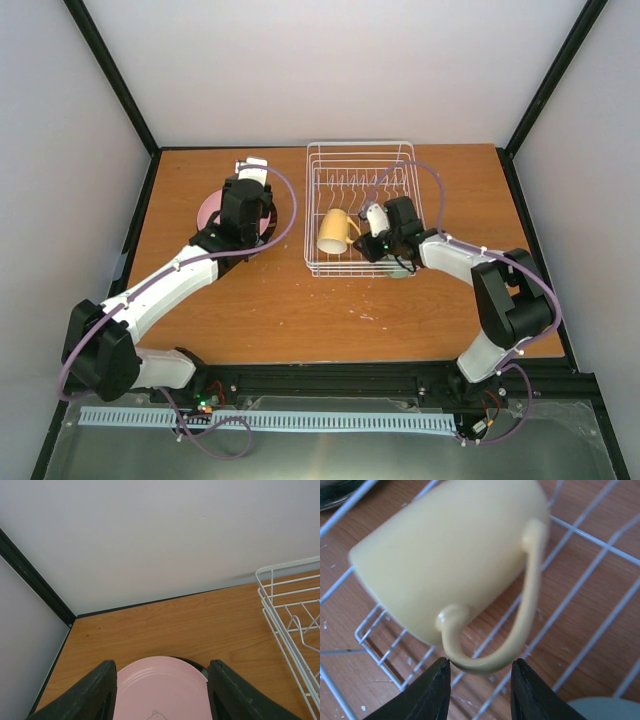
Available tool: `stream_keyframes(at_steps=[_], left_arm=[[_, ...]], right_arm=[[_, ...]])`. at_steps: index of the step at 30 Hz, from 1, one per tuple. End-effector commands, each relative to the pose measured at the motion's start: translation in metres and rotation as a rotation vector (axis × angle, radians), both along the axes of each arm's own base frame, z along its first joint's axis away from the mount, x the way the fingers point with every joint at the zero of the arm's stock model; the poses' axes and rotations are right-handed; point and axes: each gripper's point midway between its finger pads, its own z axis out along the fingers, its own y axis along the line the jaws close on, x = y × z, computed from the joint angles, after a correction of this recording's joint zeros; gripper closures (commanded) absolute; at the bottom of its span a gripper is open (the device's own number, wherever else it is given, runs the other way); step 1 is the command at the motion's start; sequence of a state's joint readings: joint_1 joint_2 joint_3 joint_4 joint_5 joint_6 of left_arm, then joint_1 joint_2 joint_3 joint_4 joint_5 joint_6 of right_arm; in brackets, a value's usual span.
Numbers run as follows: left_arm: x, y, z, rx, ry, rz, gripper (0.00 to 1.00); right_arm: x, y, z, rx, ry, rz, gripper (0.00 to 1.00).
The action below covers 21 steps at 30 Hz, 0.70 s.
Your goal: Load the mixed dishes into the dish rack
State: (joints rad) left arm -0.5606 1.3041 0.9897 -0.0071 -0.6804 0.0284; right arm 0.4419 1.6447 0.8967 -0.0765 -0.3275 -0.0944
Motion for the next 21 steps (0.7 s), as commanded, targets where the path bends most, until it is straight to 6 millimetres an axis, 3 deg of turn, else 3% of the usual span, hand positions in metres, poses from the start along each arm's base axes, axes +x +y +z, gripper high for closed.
stream_keyframes(at_steps=[1, 5, 14, 21], left_arm=[[-0.001, 0.006, 0.007, -0.008, -0.022, 0.019, 0.50], [0.001, 0.004, 0.006, -0.007, -0.020, 0.011, 0.50], [0.001, 0.008, 0.006, 0.026, -0.022, 0.018, 0.50], [0.002, 0.011, 0.004, 0.049, -0.023, 0.017, 0.50]], right_arm=[[0.011, -0.022, 0.012, 0.066, 0.086, -0.095, 0.66], [0.028, -0.031, 0.013, 0.198, 0.187, -0.128, 0.66], [0.067, -0.002, 0.017, 0.328, 0.311, -0.051, 0.66], [0.063, -0.004, 0.004, 0.265, 0.372, -0.044, 0.67]])
